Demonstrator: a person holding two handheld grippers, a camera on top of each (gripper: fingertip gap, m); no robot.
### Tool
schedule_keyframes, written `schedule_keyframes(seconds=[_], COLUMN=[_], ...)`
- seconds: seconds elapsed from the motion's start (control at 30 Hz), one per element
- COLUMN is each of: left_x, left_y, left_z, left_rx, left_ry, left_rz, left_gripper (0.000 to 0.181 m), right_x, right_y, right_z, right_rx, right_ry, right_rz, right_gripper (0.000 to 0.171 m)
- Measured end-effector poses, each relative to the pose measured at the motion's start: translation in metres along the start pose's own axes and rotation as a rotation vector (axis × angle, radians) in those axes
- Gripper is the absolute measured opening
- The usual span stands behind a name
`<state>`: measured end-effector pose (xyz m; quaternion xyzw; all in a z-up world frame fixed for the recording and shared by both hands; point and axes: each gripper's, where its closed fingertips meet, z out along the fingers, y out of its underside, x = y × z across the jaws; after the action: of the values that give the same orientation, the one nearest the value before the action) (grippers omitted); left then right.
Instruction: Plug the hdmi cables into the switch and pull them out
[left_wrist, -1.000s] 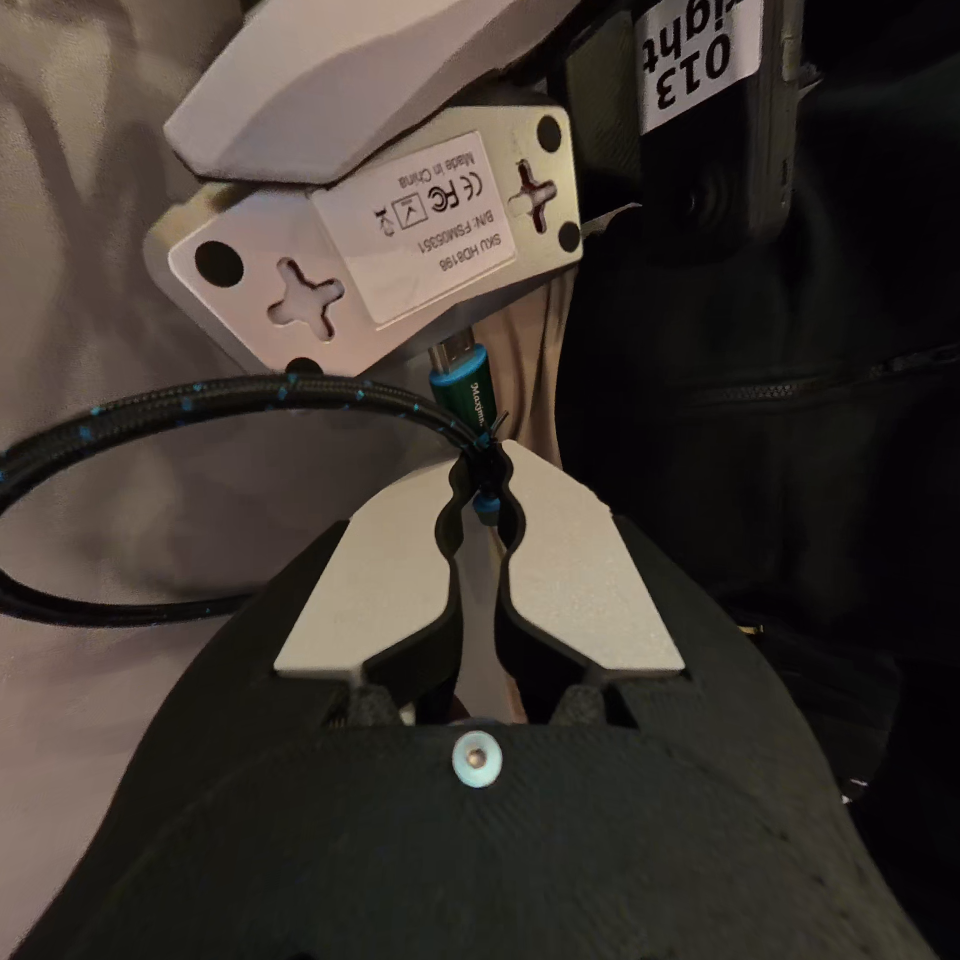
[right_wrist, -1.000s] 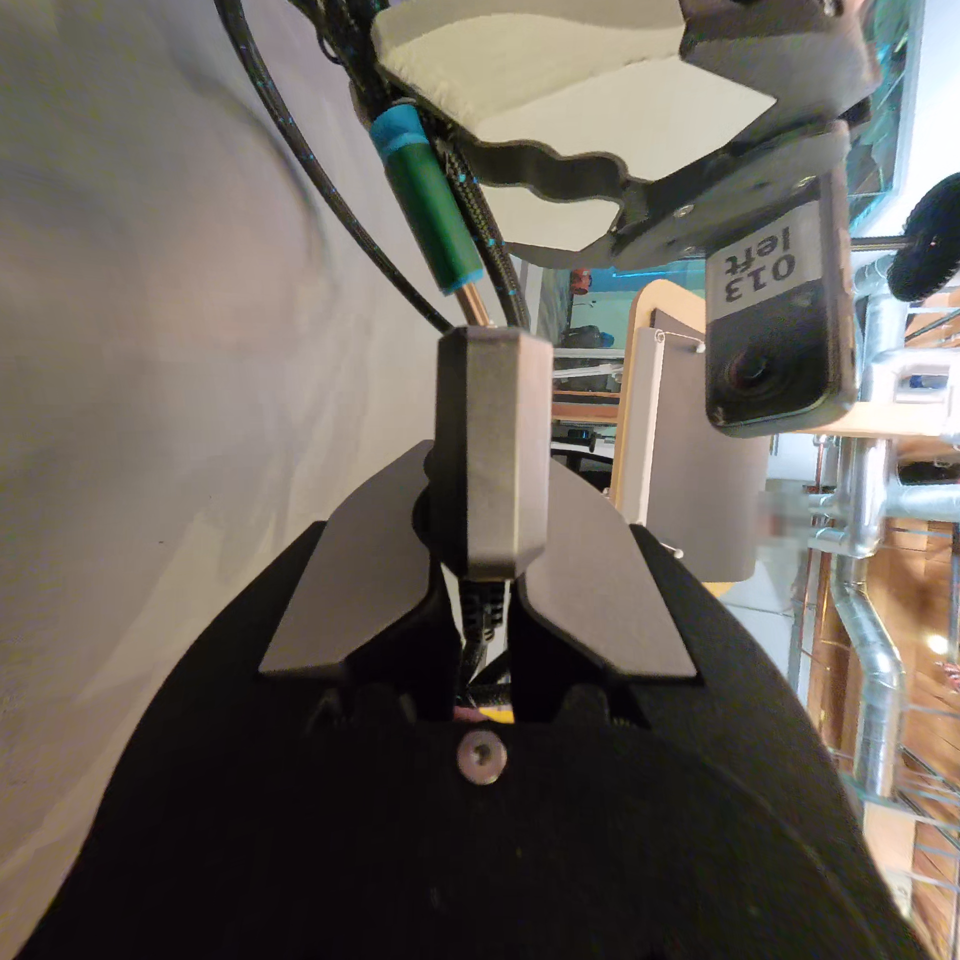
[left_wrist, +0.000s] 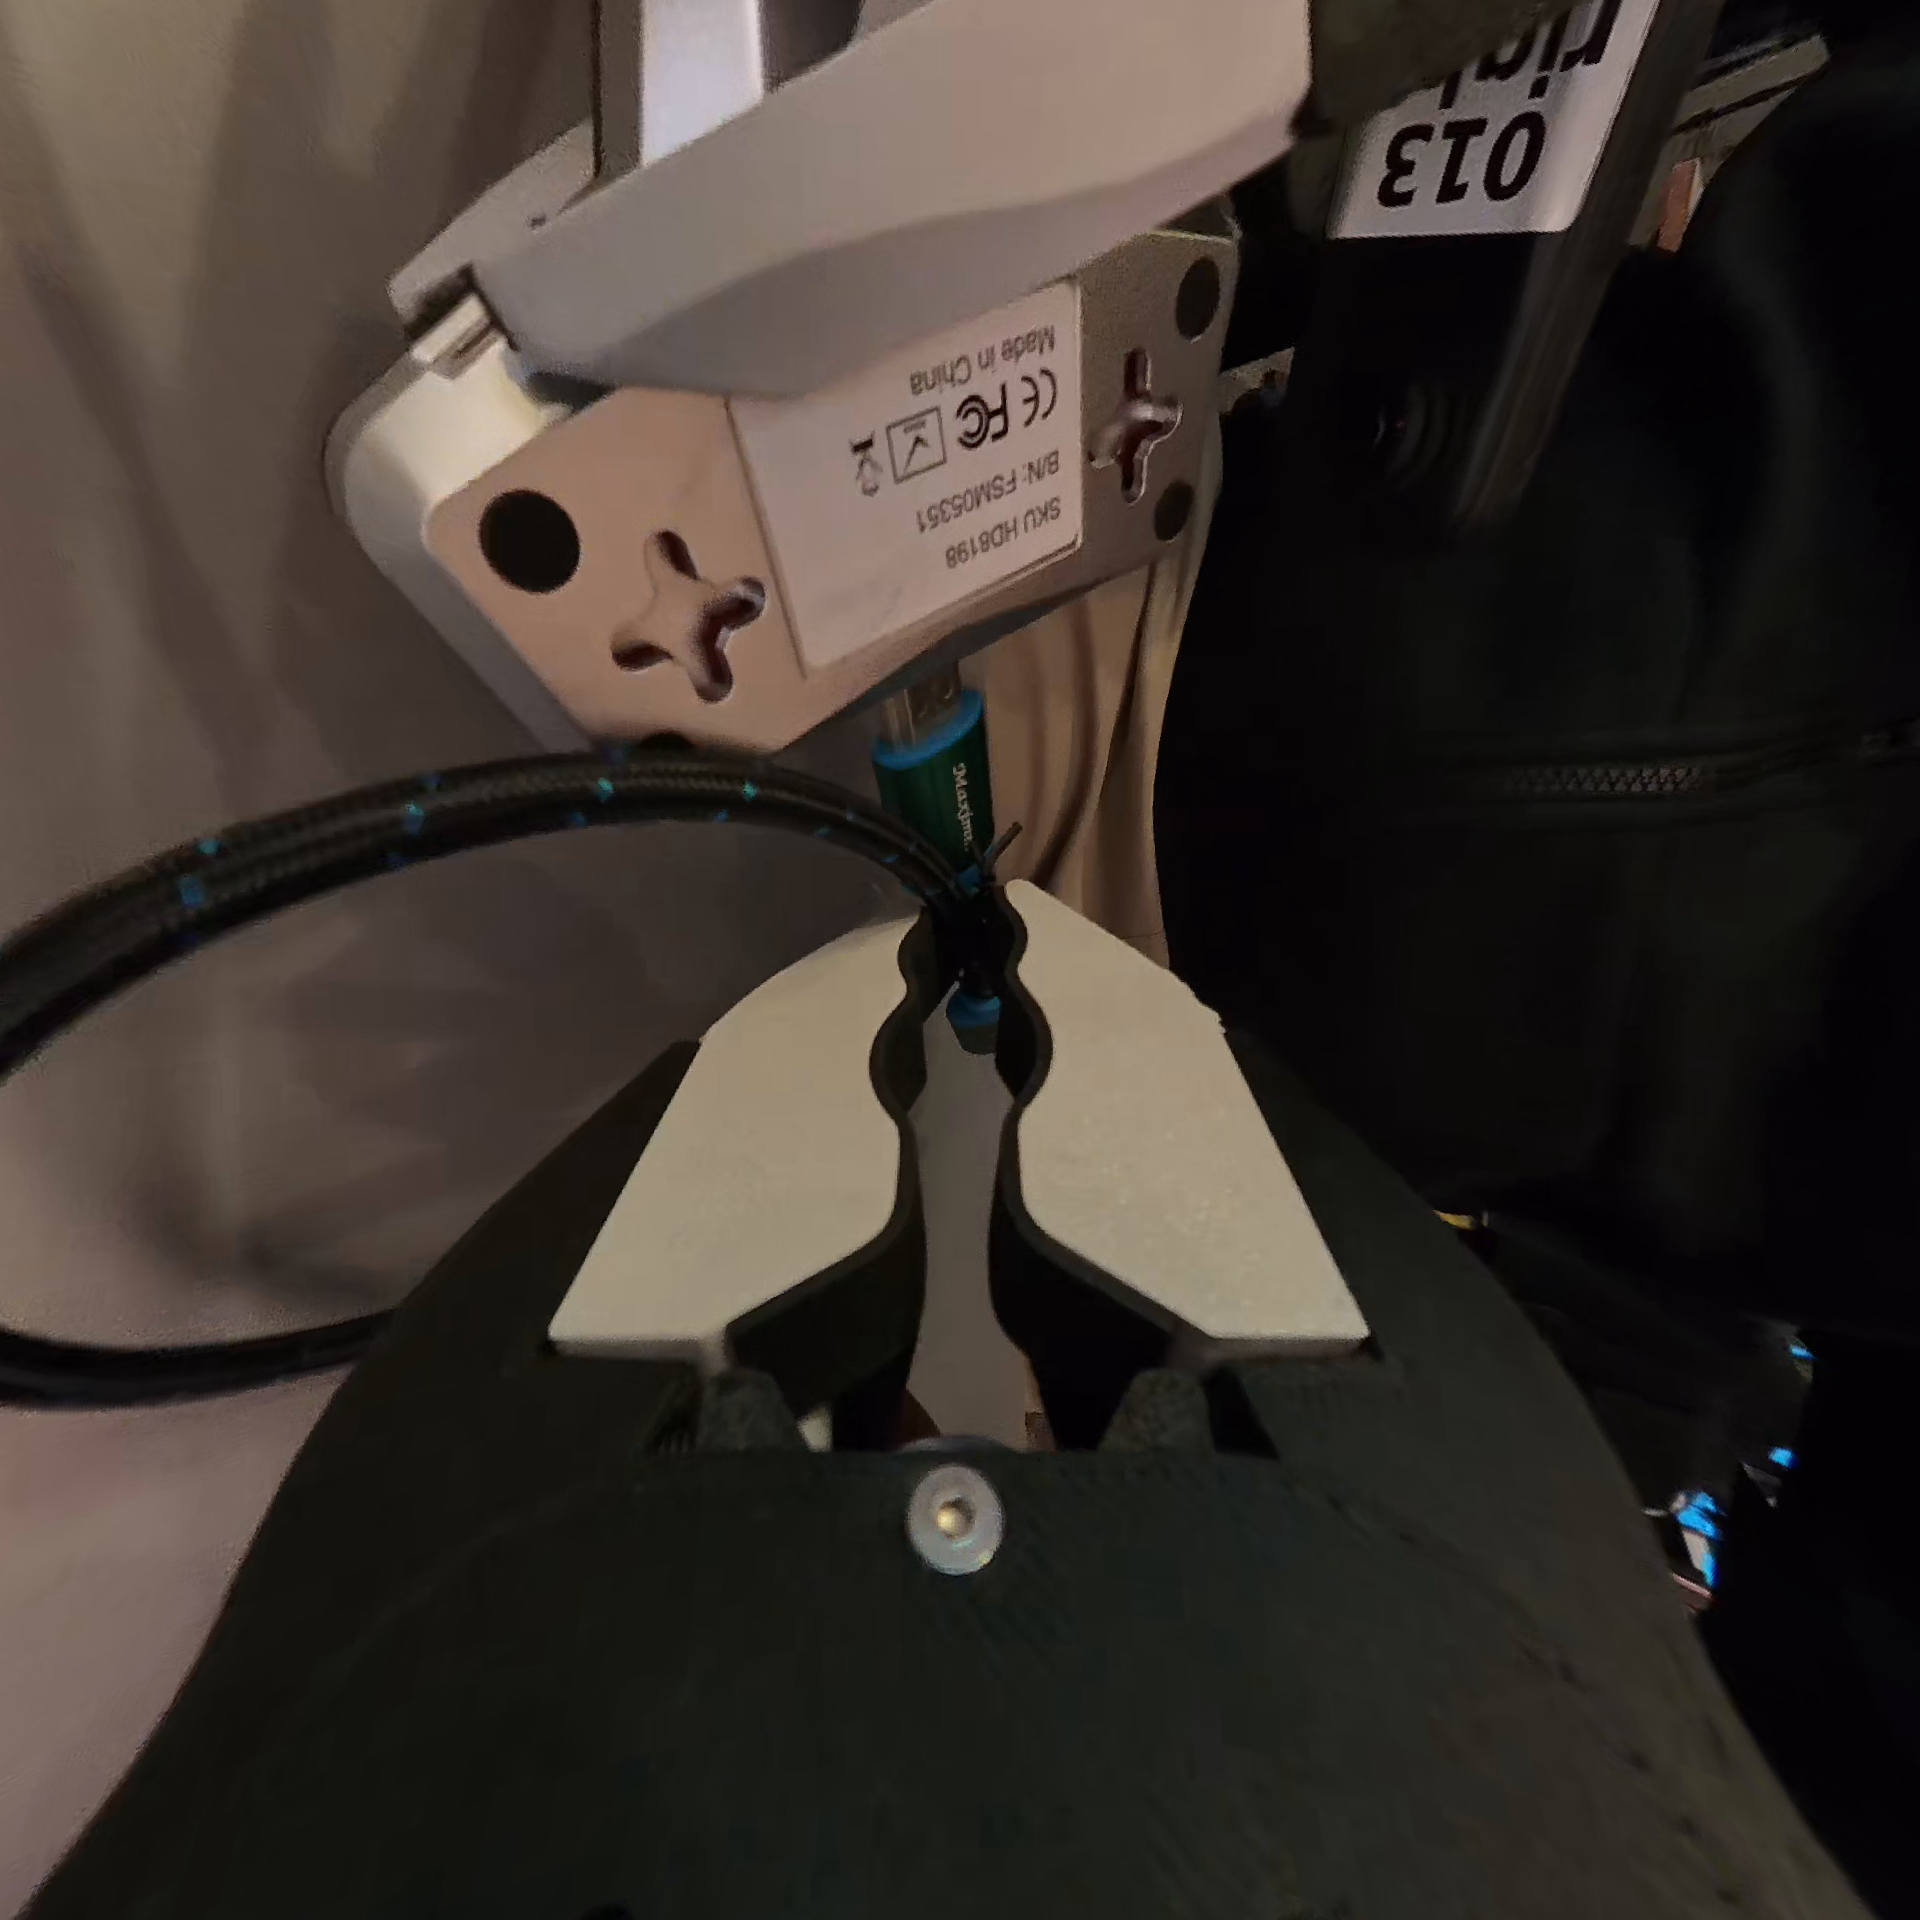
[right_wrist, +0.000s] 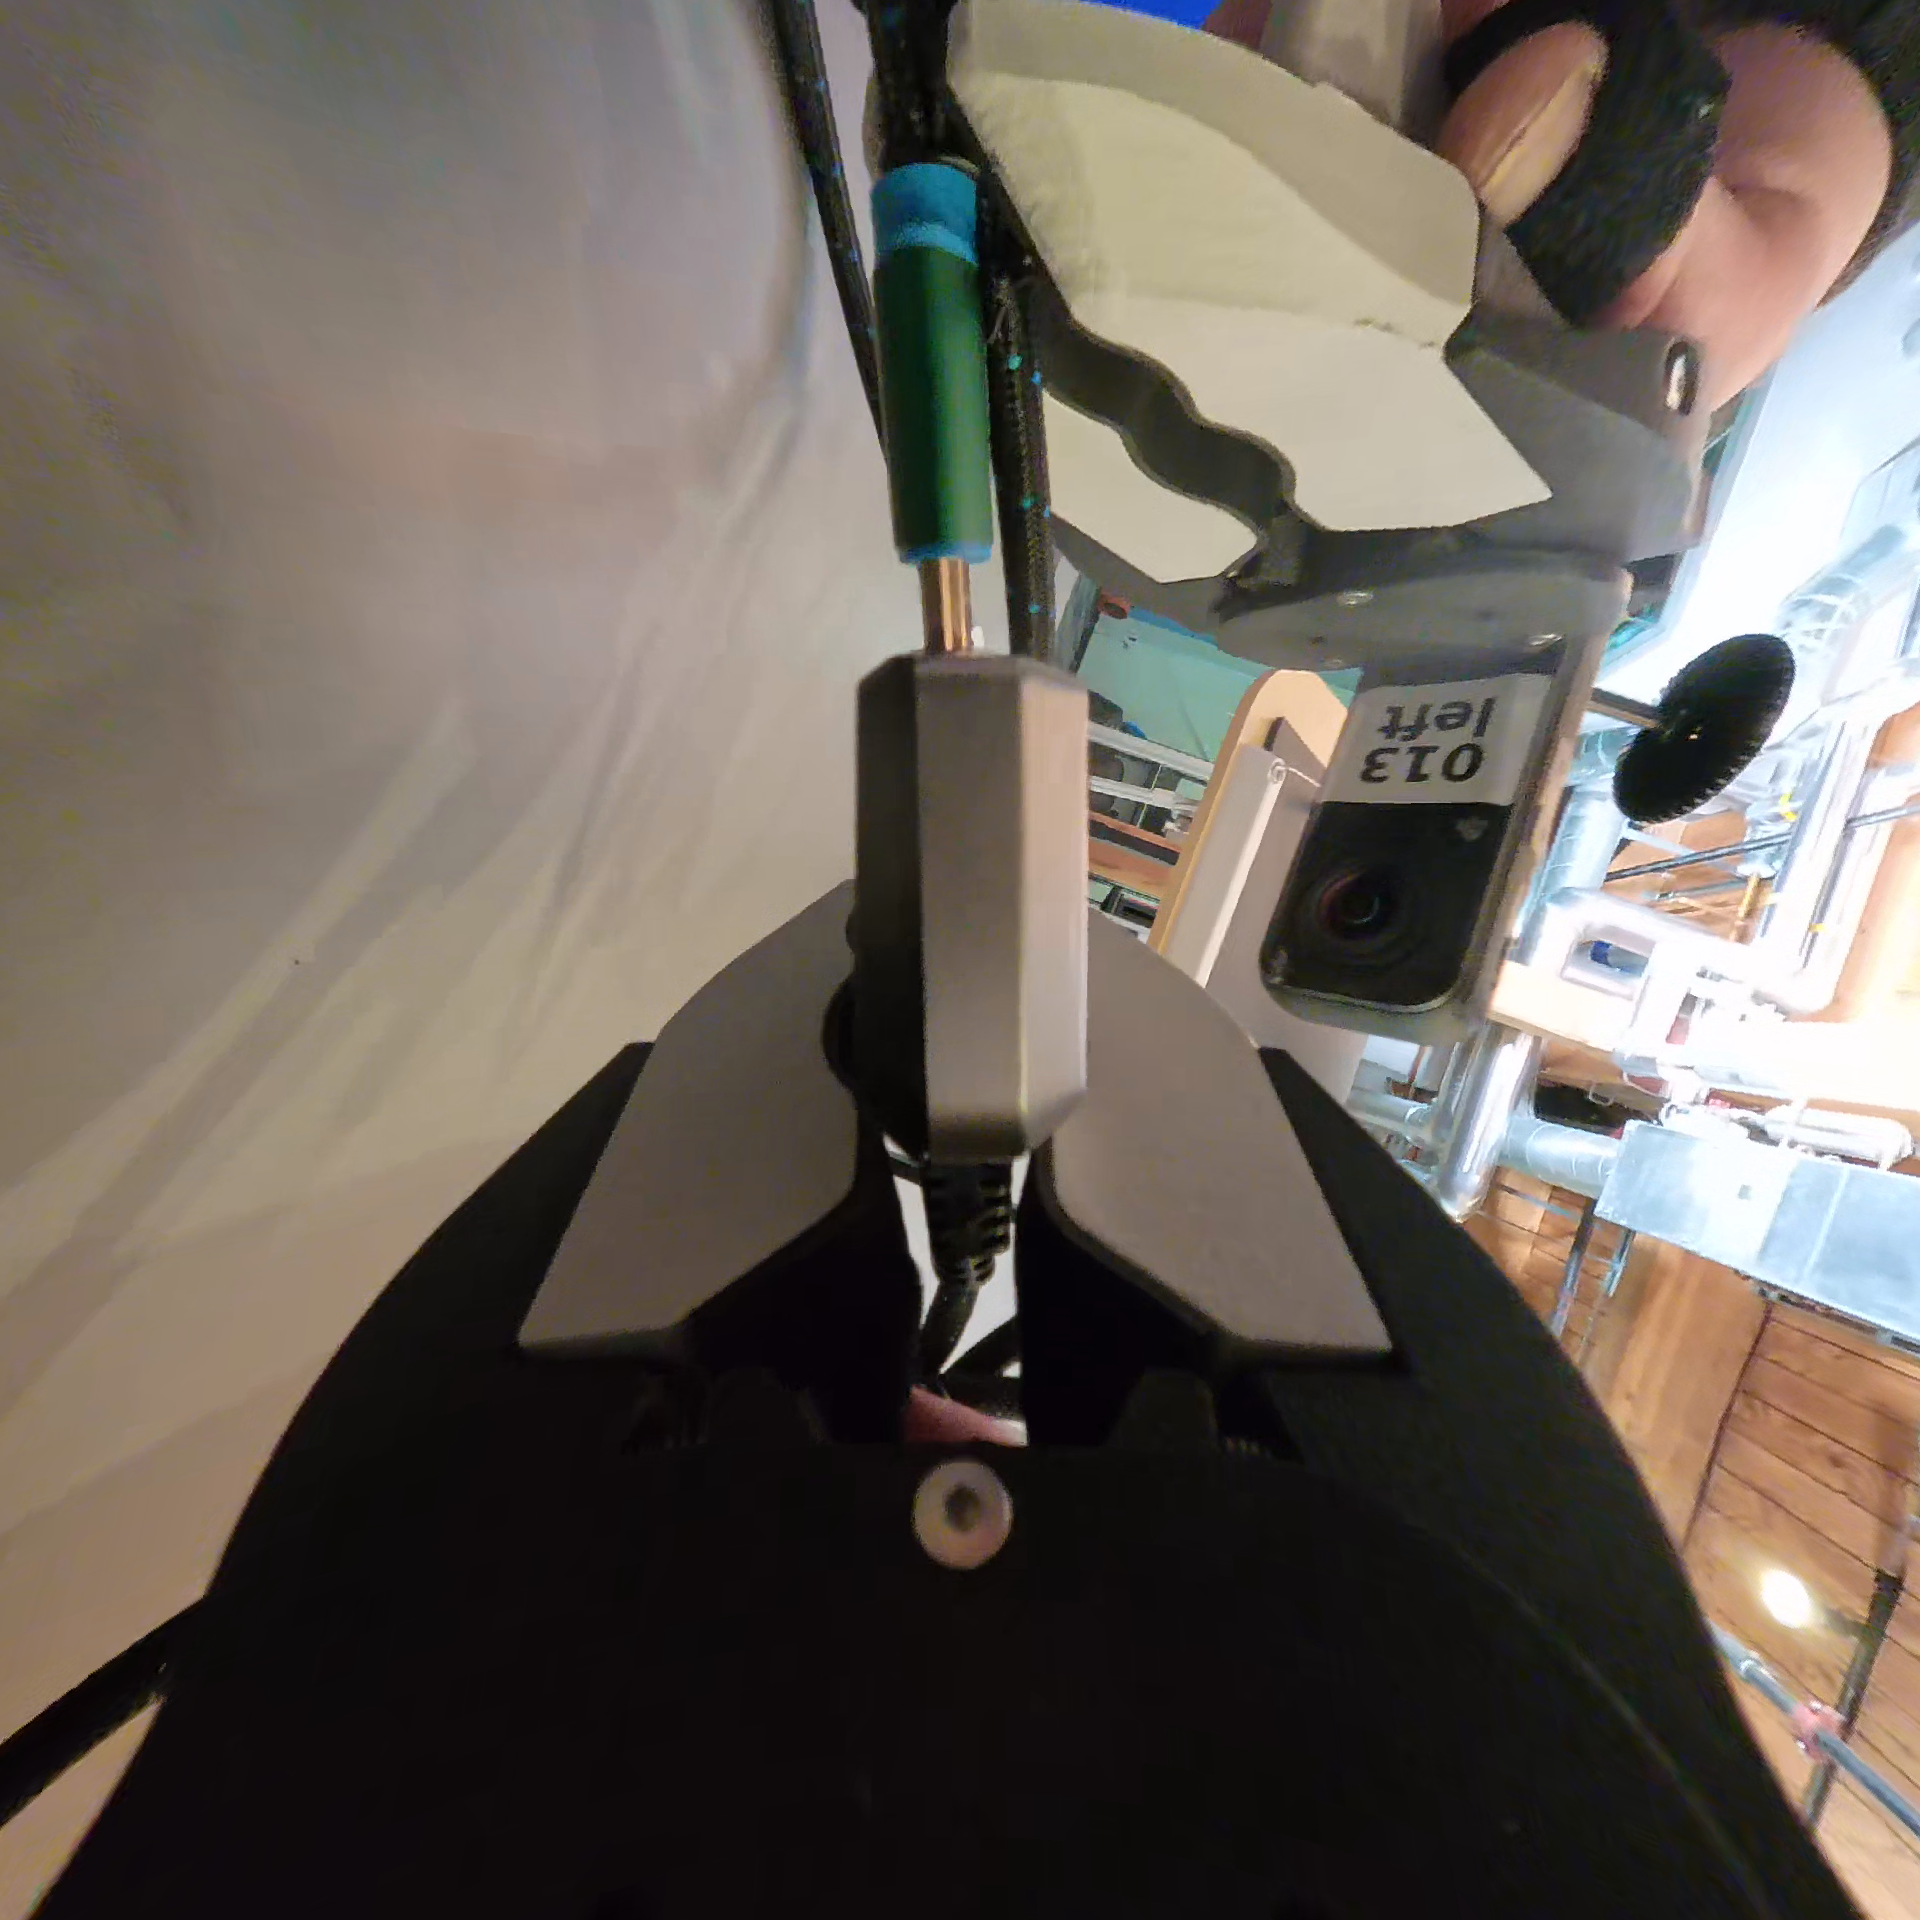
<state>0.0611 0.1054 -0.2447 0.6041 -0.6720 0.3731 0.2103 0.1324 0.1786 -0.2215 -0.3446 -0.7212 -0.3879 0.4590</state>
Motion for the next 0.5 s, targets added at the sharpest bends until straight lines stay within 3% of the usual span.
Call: schedule_keyframes(seconds=[0.4, 0.5], left_x=[0.002, 0.002], left_y=[0.000, -0.005], left_z=[0.012, 0.004], left_rx=[-0.048, 0.008], left_ry=[0.048, 0.060], left_rz=[0.034, 0.034], left_gripper=[0.007, 0.007], right_x=[-0.006, -0.002], right_y=[-0.003, 0.003], right_z=[0.003, 0.003], right_rx=[0.023, 0.010], right_ry=[-0.020, -0.010], right_rz=[-0.040, 0.008], right_gripper=[0.023, 0.021])
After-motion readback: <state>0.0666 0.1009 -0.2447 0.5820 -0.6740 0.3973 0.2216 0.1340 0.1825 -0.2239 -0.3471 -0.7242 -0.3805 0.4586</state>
